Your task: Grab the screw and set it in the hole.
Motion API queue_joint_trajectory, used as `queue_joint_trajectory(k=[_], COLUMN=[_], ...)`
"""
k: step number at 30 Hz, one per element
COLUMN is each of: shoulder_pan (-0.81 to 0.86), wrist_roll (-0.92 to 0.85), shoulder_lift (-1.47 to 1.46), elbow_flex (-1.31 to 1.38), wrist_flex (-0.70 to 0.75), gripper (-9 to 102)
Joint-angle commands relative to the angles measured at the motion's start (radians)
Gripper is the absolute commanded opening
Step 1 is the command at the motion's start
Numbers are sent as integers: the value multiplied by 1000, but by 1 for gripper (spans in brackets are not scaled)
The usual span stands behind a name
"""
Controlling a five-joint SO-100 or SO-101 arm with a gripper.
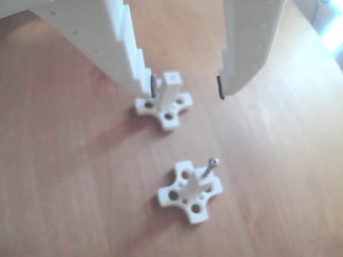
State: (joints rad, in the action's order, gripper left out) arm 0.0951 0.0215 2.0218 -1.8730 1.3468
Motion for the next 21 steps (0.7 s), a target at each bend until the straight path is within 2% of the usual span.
queue_joint_trajectory(k=[1,21], shoulder_pan=[9,43], wrist_roll=[12,28], shoulder_lift=[-32,-299], elbow_flex=[132,301], wrist_flex=[-2,21], gripper=[15,17])
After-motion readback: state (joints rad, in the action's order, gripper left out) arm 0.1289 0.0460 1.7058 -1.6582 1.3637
